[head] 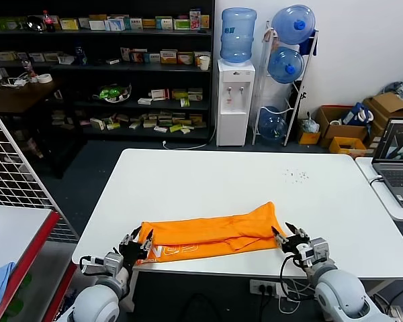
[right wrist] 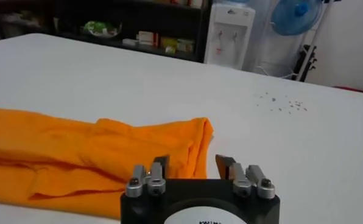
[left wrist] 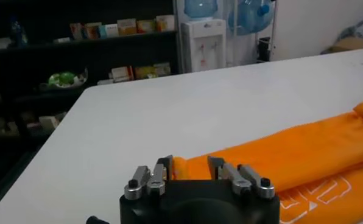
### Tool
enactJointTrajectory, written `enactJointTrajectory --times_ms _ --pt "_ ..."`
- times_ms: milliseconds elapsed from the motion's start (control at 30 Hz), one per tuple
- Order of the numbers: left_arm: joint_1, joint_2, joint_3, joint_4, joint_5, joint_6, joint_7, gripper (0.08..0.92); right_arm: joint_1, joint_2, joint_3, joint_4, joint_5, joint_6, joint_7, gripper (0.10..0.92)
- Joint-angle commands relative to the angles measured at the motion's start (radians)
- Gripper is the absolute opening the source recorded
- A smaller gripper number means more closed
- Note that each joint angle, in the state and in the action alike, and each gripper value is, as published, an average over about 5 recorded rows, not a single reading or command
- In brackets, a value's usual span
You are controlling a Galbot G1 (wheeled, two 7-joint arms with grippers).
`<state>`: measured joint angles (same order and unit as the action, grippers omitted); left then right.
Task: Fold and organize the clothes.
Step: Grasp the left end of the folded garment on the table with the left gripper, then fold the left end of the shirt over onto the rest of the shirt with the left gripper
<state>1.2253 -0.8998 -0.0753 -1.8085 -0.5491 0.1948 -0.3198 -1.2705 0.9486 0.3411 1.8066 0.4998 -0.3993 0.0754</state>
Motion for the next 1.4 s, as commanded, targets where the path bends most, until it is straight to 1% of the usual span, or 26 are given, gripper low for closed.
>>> enactJointTrajectory --times_ms 33,133,233,300,367,467,700,800,933,1067,1167,1233,1400 --pt "0.028 -0.013 -0.022 -0.020 -0.123 0.066 -0.050 0.546 -0.026 -0.004 0.007 0.032 0.002 0.000 0.008 0.642" --pt "0.017 -0.025 -0.029 -0.006 -0.216 0.103 -0.066 0.633 -0.024 -0.003 0.007 0.030 0.003 0.000 0.008 0.728" --pt "-0.003 -0.043 -0.035 0.018 -0.296 0.141 -0.077 0.719 -0.021 -0.001 0.006 0.029 0.005 -0.001 0.008 0.795" --pt "-0.015 -0.052 -0.035 0.038 -0.327 0.158 -0.079 0.766 -0.021 -0.001 0.006 0.031 0.006 -0.002 0.009 0.813" --pt "-0.024 -0.058 -0.031 0.056 -0.338 0.165 -0.077 0.783 -0.023 -0.002 0.007 0.035 0.007 -0.003 0.009 0.821" --pt "-0.032 -0.063 -0.025 0.066 -0.337 0.164 -0.069 0.724 -0.027 -0.002 0.010 0.040 0.009 -0.003 0.009 0.822" --pt "-0.044 -0.060 -0.012 0.066 -0.288 0.156 -0.040 0.525 -0.027 0.002 0.013 0.043 0.013 -0.002 0.012 0.823" --pt "-0.048 -0.046 -0.011 0.065 -0.239 0.129 -0.018 0.438 -0.023 0.008 0.013 0.045 0.013 0.002 0.015 0.823" --pt "-0.058 -0.010 -0.022 0.068 -0.194 0.100 0.006 0.317 -0.017 0.022 0.014 0.045 0.006 0.023 0.026 0.823" --pt "-0.078 0.043 -0.046 0.080 -0.195 0.097 0.017 0.204 -0.007 0.043 0.012 0.042 -0.006 0.055 0.053 0.823" --pt "-0.110 0.107 -0.074 0.129 -0.195 0.099 0.033 0.131 0.004 0.058 0.010 0.038 -0.015 0.073 0.078 0.823" --pt "-0.137 0.155 -0.097 0.182 -0.191 0.099 0.046 0.110 0.009 0.065 0.011 0.038 -0.019 0.083 0.088 0.823" --pt "-0.195 0.261 -0.158 0.292 -0.156 0.089 0.083 0.107 0.011 0.078 0.012 0.039 -0.048 0.113 0.097 0.823"
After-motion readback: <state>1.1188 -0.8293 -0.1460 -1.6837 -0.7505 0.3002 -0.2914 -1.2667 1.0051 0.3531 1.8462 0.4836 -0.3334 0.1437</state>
